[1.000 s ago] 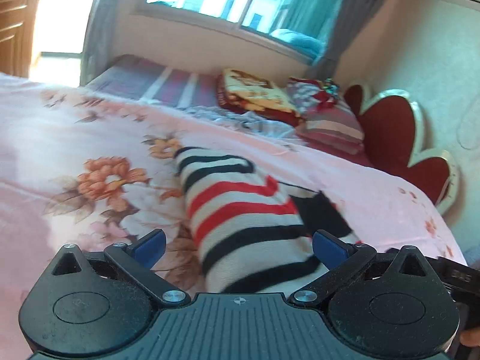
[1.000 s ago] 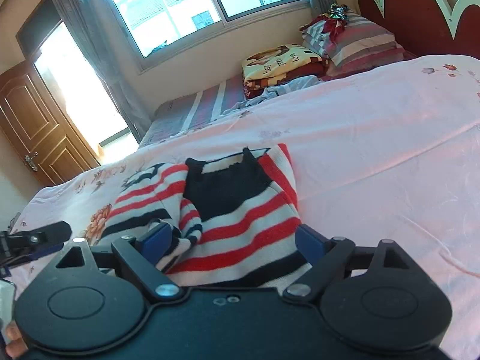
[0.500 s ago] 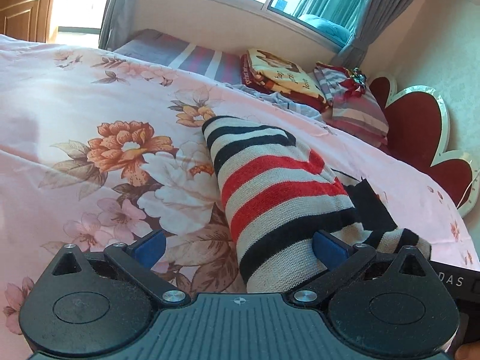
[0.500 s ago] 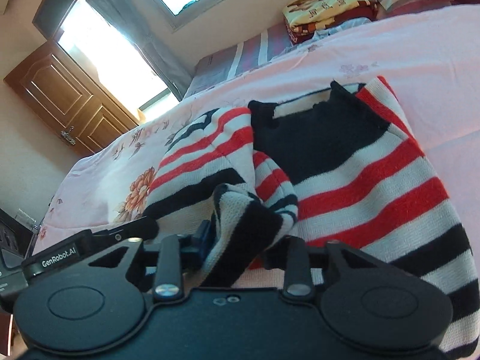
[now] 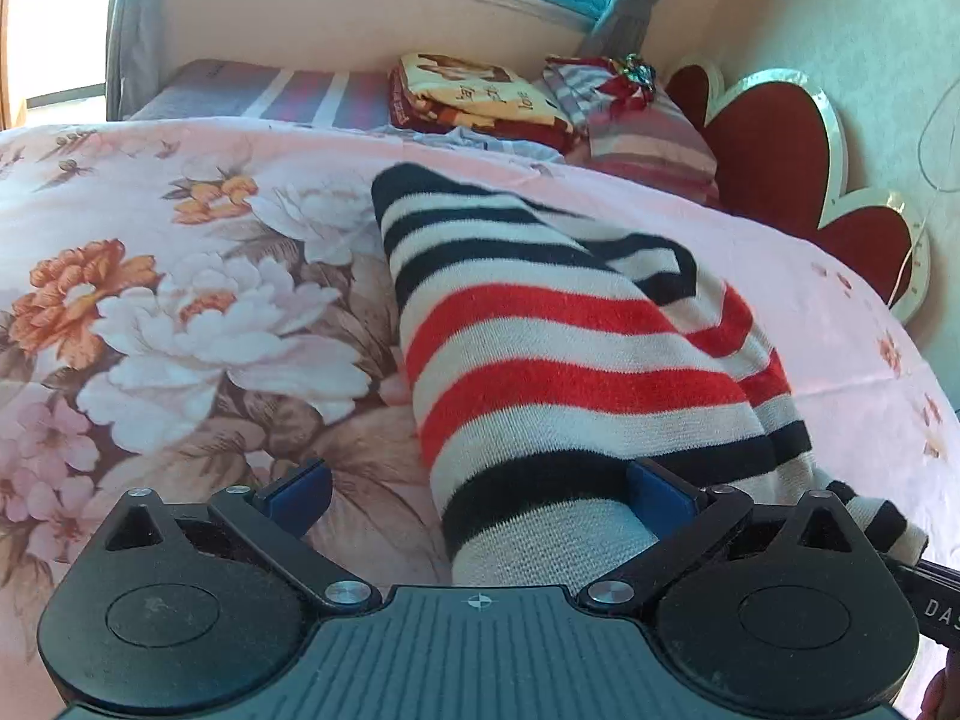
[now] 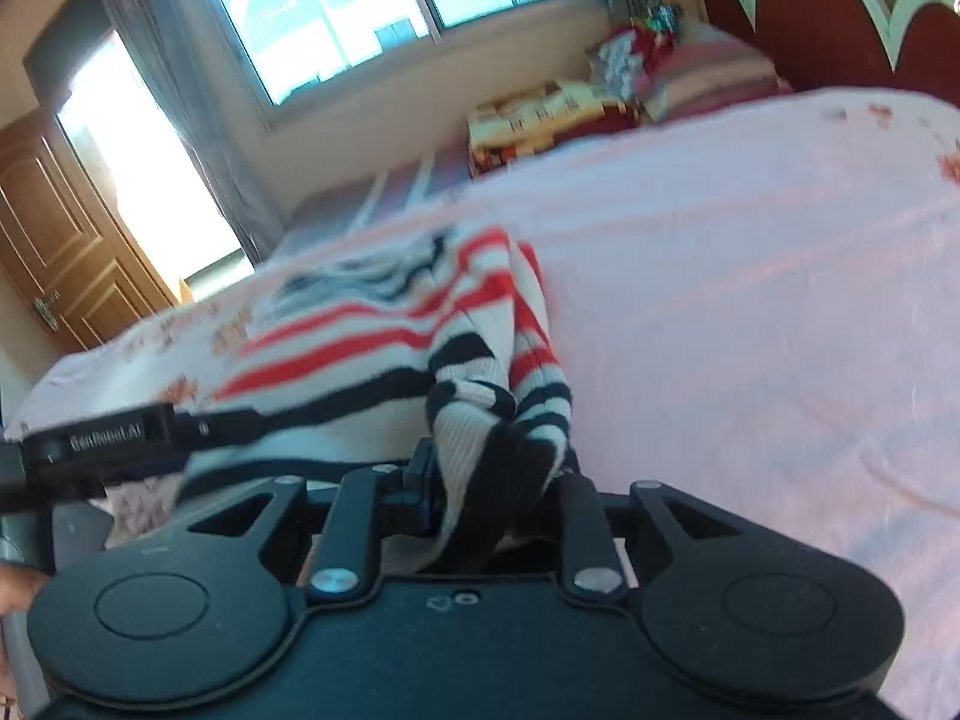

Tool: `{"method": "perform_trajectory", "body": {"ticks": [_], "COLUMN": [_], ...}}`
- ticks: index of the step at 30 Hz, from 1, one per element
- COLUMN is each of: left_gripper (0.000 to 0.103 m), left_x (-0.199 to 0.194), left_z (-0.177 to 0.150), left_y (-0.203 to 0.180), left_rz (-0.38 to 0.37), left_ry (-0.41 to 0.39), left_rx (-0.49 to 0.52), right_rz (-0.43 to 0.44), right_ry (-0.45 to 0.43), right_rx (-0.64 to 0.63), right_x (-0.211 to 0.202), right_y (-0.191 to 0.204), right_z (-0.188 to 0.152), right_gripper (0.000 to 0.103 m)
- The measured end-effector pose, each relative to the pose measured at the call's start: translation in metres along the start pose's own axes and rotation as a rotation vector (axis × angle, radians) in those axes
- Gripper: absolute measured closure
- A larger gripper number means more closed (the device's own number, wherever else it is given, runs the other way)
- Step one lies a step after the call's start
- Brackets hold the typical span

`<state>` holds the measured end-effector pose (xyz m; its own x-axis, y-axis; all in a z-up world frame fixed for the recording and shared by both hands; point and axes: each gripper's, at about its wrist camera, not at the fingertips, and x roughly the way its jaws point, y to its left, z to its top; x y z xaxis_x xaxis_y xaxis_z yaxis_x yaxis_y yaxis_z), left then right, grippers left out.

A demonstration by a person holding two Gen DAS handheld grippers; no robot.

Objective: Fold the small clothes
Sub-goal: 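Open both tools and release the rolled sweater bundle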

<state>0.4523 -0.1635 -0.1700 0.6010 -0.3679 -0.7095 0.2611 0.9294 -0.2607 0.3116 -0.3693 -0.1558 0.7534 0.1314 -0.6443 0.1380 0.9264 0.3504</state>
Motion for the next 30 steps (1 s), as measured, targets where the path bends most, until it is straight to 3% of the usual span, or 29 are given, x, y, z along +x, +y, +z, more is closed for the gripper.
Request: {"method": "perform_trajectory", "body": {"ticks": [4, 6, 8, 9, 15, 18, 20, 23, 24, 30], "left_gripper": [0.0, 0.0, 0.0, 0.0, 0.0, 0.0, 0.0, 0.0, 0.0, 0.0], "left_x": [-0.003, -0.009, -0.014, -0.017, -0.029, -0.028, -0.029, -0.032, -0.034, -0.046], "left_z": [0.001, 0.002, 0.001, -0.001, -0.014, -0.018, -0.015, -0.012, -0.012, 0.001], "left_y": [0.0, 0.0, -0.001, -0.001, 0.0, -0.006, -0.006, -0.006, -0.007, -0.013], "left_rz": [0.006, 0.008, 0.009, 0.01, 0.002, 0.014, 0.024, 0.029, 0.032, 0.042], "left_ry": [0.003, 0.001, -0.001, -0.003, 0.002, -0.002, 0.003, 0.004, 0.001, -0.043], "left_rx": [-0.001, 0.011, 0.03, 0.038, 0.045, 0.071, 0.053, 0.064, 0.074, 0.091], "right_rz": [-0.002, 0.01, 0.028, 0.028, 0.091, 0.011, 0.007, -0.033, -0.05, -0.064], "right_ry": [-0.008, -0.028, -0.015, 0.001, -0.002, 0.064, 0.052, -0.009, -0.035, -0.104], "right_rx": [0.014, 0.045, 0.068, 0.069, 0.144, 0.119, 0.118, 0.091, 0.08, -0.09], "right_x": [-0.012, -0.025, -0.031, -0.031, -0.044, -0.025, -0.026, -0.041, -0.045, -0.048], "right_y": [0.0, -0.005, -0.011, -0.013, -0.022, -0.033, -0.032, -0.022, -0.02, 0.007], "right_z": [-0.001, 0.001, -0.001, -0.002, -0.017, -0.027, -0.024, -0.015, -0.011, 0.016], "right_gripper": [0.069, 0.056, 0.066, 0.081, 0.087, 0.088, 0.085, 0.07, 0.06, 0.059]}}
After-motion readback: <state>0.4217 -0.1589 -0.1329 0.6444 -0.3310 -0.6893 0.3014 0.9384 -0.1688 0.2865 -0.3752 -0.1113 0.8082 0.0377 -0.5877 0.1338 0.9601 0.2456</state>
